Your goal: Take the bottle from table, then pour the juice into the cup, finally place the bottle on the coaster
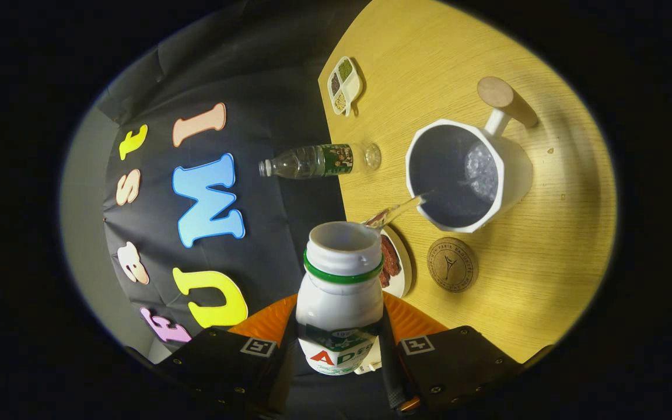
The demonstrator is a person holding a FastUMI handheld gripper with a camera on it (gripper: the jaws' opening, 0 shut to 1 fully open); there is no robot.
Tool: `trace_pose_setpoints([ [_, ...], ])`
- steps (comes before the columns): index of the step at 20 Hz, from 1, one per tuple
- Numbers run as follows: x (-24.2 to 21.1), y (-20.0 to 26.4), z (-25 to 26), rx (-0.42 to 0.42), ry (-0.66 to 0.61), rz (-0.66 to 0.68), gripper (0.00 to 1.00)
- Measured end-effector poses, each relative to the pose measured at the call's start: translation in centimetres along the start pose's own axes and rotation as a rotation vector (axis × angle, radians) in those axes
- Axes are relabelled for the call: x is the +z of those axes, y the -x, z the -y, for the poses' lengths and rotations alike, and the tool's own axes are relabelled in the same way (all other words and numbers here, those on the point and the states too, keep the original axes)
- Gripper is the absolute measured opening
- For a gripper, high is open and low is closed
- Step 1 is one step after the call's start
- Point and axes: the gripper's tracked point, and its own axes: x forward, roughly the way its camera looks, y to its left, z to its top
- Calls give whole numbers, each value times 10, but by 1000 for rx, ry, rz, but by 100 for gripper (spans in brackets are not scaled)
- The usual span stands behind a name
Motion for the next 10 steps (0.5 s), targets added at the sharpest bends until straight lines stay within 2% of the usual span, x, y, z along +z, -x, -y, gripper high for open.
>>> trace_pose_setpoints([
  [10, 2, 1, -1, 6, -18, 1, 63],
])
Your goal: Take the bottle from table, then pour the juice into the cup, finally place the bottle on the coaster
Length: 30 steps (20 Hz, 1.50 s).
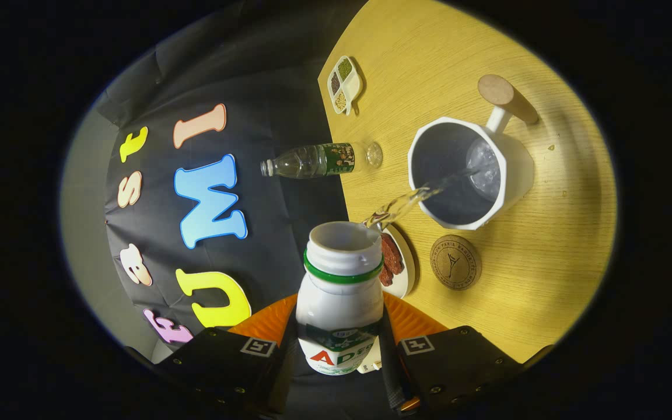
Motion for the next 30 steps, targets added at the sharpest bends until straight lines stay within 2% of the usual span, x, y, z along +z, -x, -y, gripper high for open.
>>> trace_pose_setpoints([
  [30, 13, -2, 5, -4, -47, 24, 63],
])
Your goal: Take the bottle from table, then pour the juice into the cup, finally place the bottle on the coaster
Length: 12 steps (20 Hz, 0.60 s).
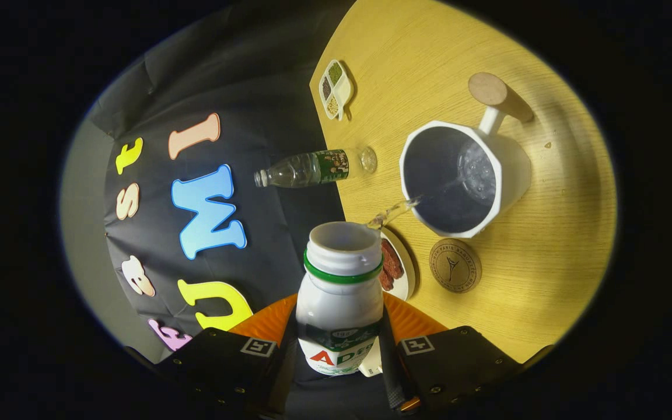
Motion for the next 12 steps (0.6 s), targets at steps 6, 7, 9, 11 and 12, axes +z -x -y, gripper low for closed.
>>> trace_pose_setpoints([
  [6, 6, -1, 7, -9, -33, 9, 63],
  [7, 7, -1, 7, -10, -33, 11, 63],
  [9, 9, -1, 8, -11, -36, 13, 63],
  [11, 9, -2, 9, -11, -45, 11, 63],
  [12, 9, -2, 10, -11, -48, 10, 63],
])
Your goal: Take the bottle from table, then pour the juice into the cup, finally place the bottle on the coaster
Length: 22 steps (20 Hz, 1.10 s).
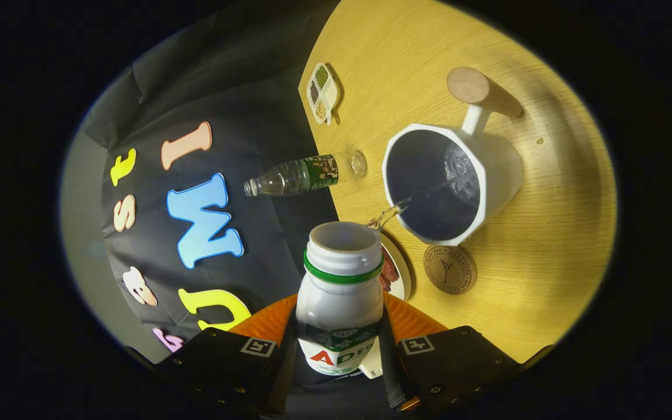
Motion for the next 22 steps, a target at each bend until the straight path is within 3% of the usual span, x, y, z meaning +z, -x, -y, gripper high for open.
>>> trace_pose_setpoints([
  [22, 6, 1, 4, 6, -115, 15, 63],
])
